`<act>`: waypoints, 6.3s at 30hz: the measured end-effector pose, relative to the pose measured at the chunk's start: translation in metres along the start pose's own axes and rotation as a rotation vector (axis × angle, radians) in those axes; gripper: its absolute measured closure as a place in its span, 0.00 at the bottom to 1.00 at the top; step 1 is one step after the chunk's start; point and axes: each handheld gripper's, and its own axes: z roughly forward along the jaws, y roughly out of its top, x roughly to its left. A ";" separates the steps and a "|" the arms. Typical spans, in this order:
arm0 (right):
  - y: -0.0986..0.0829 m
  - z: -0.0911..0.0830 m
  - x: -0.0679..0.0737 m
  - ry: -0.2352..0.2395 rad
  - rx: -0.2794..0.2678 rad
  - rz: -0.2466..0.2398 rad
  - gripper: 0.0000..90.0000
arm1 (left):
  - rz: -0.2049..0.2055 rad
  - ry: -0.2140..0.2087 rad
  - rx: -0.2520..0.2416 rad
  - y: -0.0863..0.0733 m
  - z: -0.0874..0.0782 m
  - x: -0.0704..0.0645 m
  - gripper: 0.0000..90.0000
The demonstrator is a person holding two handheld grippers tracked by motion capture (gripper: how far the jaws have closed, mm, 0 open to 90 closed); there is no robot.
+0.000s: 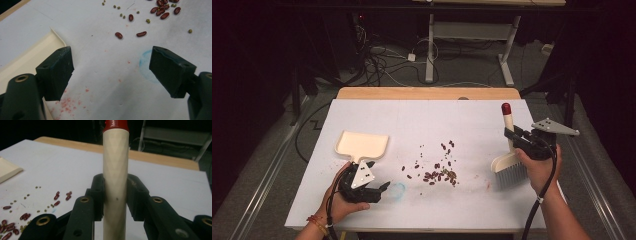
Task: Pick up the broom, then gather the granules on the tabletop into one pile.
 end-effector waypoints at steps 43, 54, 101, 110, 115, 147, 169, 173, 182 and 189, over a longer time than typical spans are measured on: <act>0.021 -0.022 0.126 0.178 -0.227 -0.166 0.77 | 0.010 -0.326 -0.240 0.154 0.072 -0.078 0.70; 0.018 -0.021 0.104 0.448 -0.069 -0.425 0.49 | 0.199 -0.362 -0.199 0.137 0.041 -0.050 0.73; 0.005 0.022 0.068 0.415 0.150 -0.457 0.75 | 0.030 -0.007 -0.070 0.003 -0.009 -0.002 0.23; 0.005 0.024 0.047 0.287 0.151 -0.422 0.75 | 0.007 0.010 -0.059 -0.004 -0.010 -0.001 0.22; 0.004 0.033 0.039 0.228 0.160 -0.393 0.75 | -0.012 0.016 -0.067 -0.008 -0.013 0.005 0.22; -0.004 0.124 0.071 0.080 0.272 -0.513 0.75 | -0.007 0.026 -0.014 -0.016 -0.014 0.011 0.22; -0.018 0.104 0.120 0.289 0.284 -0.601 0.75 | 0.011 -0.002 0.012 -0.017 -0.011 0.009 0.22; -0.022 0.095 0.129 0.339 0.286 -0.641 0.75 | 0.011 0.000 0.012 -0.017 -0.012 0.009 0.22; -0.028 0.072 0.131 0.360 0.285 -0.649 0.75 | 0.017 0.000 0.020 -0.017 -0.013 0.009 0.22; -0.019 0.066 0.120 0.329 0.224 -0.609 0.75 | 0.009 0.003 0.015 -0.017 -0.015 0.010 0.22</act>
